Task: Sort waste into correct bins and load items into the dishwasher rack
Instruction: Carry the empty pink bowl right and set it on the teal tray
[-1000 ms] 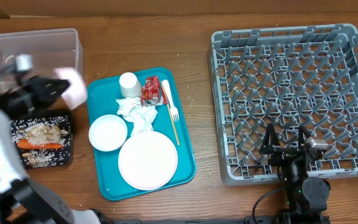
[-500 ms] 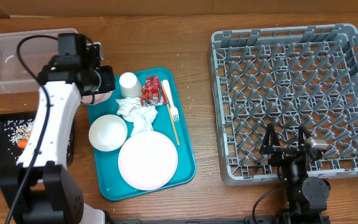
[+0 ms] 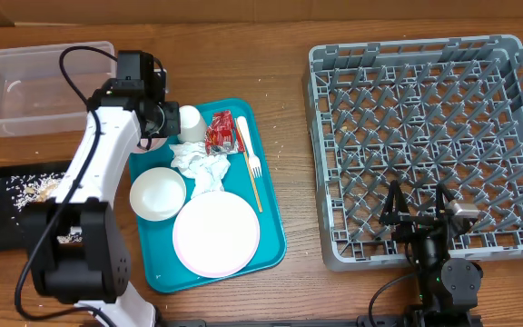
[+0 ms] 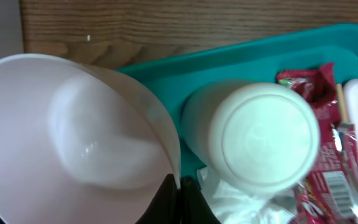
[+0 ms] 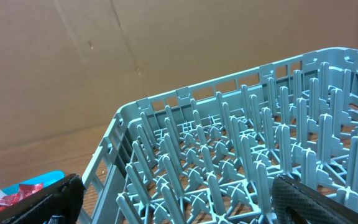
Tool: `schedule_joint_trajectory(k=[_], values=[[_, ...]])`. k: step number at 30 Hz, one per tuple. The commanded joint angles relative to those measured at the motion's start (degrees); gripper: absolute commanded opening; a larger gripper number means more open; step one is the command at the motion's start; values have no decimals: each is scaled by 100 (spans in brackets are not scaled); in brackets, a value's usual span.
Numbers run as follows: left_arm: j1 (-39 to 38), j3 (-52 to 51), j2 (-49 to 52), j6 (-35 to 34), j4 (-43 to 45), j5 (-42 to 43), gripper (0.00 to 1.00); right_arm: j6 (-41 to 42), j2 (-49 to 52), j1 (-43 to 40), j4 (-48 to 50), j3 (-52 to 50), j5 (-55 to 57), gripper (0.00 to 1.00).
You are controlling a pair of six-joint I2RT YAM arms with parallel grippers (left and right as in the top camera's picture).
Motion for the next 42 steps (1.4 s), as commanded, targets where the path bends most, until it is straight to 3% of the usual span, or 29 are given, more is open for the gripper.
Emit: schedule_joint_trajectory(k=[1,14,23,29,31,33,42], values=[[-22,39,254,282,142,-120,4,-39,-61,26,46,-59,-26,100],[-227,39,417,479,356,-122,4,-39,-61,26,46,-59,-26,100],[-245,57,686,382,341,-584,4,-39,-61,26,46,-59,-26,100],[-245,63,686,387,299,-717,14,-39,-61,26,46,-61,-26,100],[-247,87,682,380,267,-710,22,-39,-61,26,46,-59,-26,100],[-247,179,682,332,170,-654,31,-37,-61,26,46,-59,-26,100],[-247,1672,682,35,-1252,-236,29,-39,-61,26,46,-59,-26,100]])
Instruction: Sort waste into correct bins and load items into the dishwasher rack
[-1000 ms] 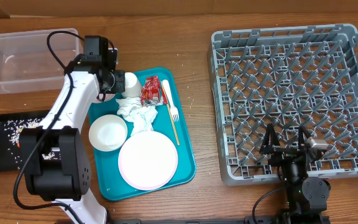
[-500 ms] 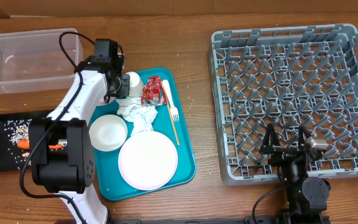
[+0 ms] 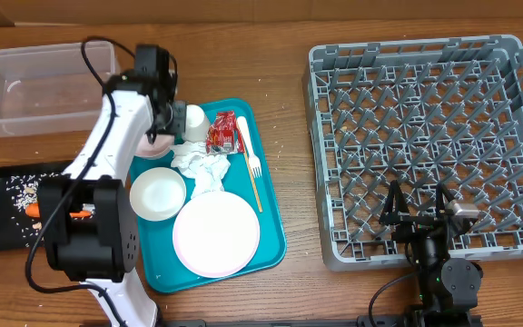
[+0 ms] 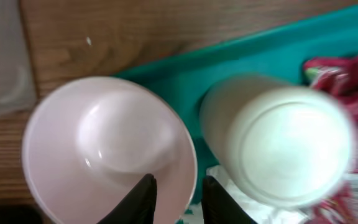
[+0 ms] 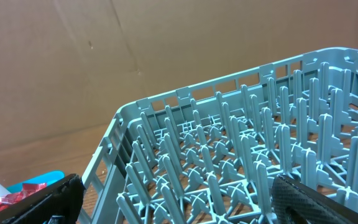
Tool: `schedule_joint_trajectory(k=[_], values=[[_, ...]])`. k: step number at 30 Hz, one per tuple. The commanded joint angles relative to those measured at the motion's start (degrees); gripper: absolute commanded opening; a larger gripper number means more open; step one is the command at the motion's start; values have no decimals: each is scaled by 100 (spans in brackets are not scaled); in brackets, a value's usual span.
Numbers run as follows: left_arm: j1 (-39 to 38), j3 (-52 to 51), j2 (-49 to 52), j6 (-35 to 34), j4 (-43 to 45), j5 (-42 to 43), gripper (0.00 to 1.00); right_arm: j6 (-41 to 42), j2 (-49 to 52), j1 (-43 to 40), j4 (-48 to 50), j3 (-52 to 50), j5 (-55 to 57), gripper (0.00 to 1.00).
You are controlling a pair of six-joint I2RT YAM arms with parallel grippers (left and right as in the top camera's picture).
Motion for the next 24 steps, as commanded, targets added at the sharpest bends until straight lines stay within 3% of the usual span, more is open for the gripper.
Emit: schedule_joint_trajectory(k=[1,6,8,14,24], values=[[-13,822,57,-264,-466,269,31,-42,-61,26,48,-59,-28,100],[-13,1676,57,-614,-1399,549,69,-42,-61,26,48,-59,-28,100],[-13,1886,57,-612,-1598,994,100,-42,-61,26,48,-59,-28,100],[-57,1843,59,-610,-1755,2059,100,-42,-61,26,48,-61,-28,100],[-695,1794,59,-612,-2308,2022,100,-42,-61,26,48,-59,-28,100]])
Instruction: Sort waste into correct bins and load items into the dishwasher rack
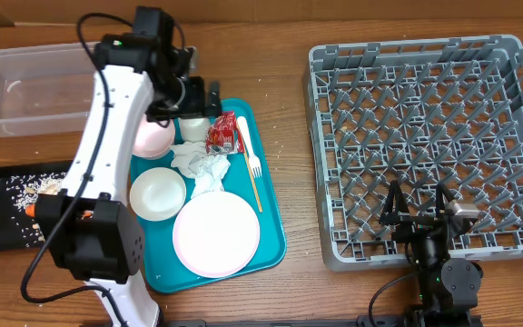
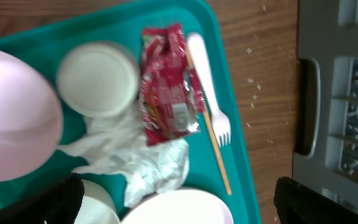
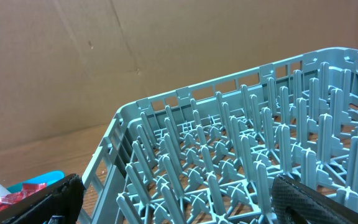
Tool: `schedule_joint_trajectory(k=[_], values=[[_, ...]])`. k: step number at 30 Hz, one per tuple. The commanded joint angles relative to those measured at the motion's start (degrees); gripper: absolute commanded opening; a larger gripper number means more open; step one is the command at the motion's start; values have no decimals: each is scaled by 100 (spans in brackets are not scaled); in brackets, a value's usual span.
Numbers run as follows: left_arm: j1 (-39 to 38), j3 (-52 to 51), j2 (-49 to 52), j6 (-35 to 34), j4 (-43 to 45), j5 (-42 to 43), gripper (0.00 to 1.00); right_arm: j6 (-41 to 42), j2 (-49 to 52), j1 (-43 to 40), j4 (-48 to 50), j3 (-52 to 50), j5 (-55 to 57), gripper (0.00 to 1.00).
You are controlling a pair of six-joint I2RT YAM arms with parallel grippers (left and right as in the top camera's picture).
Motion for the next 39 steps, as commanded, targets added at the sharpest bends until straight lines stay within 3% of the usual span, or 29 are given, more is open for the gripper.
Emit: schedule_joint_trajectory(k=[1,7,14,23,39], values=[[-356,-11,59,-55,-142,151,100,-39,-61,26,46,-59,-26,100],[-879,-26,59,-208,-197,-177,100,-39,-61,26,46,-59,-26,100],[-1421,-31,70,-1191,-485,-1252,100,-39,-61,26,46,-61,-26,100],[-1906,-44,81,-2350,-293,-1141,100,-39,-61,26,46,-59,-26,100],[-2457,-59,81,-2413,-367,-918,100,-39,-61,26,46,-59,-26,100]])
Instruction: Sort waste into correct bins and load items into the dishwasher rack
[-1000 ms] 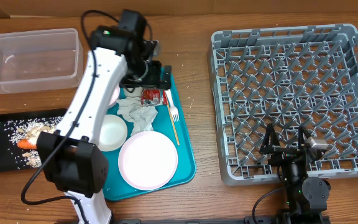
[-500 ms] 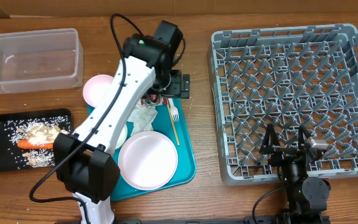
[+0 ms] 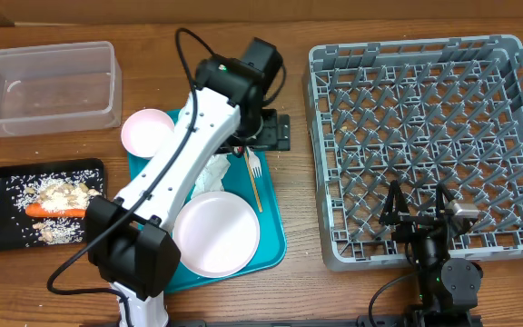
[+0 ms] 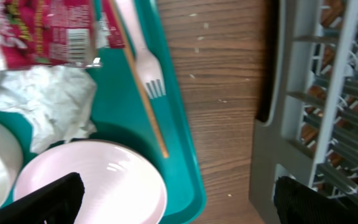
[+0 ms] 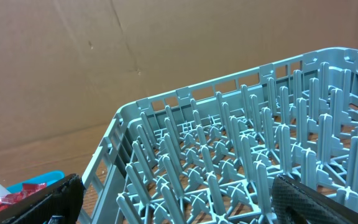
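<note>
A teal tray (image 3: 272, 238) holds a large white plate (image 3: 216, 233), crumpled tissue (image 4: 48, 93), a red wrapper (image 4: 42, 31), a white fork (image 4: 135, 43), a wooden stick (image 4: 145, 106) and a white bowl. A pink bowl (image 3: 146, 130) lies at the tray's upper left corner. My left gripper (image 4: 179, 211) is open and empty above the tray's right edge, beside the grey dishwasher rack (image 3: 425, 54). My right gripper (image 3: 416, 213) stands open over the rack's front edge. The cup is hidden under my left arm.
A clear plastic bin (image 3: 44, 86) sits at the back left. A black tray with rice and an orange scrap lies at the front left. Bare wood (image 4: 222, 93) with a few crumbs separates the tray from the rack.
My open left gripper has moved right, from above the cup and wrapper to the tray's right edge near the rack. The pink bowl stays where it lay. The right arm is unchanged.
My left gripper was shut on the tilted pink bowl's rim beside the cup. It then held the bowl level at the tray's upper left corner. Later it was open with the bowl lying there, and now it is over the tray's right edge.
</note>
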Tool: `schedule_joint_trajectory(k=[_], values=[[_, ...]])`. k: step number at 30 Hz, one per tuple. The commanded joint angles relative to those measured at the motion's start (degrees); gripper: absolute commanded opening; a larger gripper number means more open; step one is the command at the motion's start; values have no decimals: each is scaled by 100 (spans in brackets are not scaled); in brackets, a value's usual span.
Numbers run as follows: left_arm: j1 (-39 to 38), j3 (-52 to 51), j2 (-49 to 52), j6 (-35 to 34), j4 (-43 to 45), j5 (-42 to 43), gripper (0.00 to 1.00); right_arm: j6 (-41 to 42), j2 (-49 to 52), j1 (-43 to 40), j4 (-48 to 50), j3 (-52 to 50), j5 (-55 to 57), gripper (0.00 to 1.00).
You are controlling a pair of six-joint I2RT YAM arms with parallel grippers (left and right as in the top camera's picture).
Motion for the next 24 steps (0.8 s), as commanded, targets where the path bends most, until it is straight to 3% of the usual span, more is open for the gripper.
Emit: schedule_joint_trajectory(k=[1,5,10,18,24], values=[[-313,-50,83,-155,103,-116,100,-39,-61,28,44,-61,-28,100],[-544,-52,94,-505,61,-715,100,-39,-61,28,44,-59,-28,100],[-490,-52,105,-599,57,-789,100,-37,-61,28,44,-59,-28,100],[105,-50,101,-719,-391,-898,100,-39,-61,28,44,-61,-28,100],[708,-50,46,-1556,-1104,-1539,100,-39,-61,28,44,-59,-28,100]])
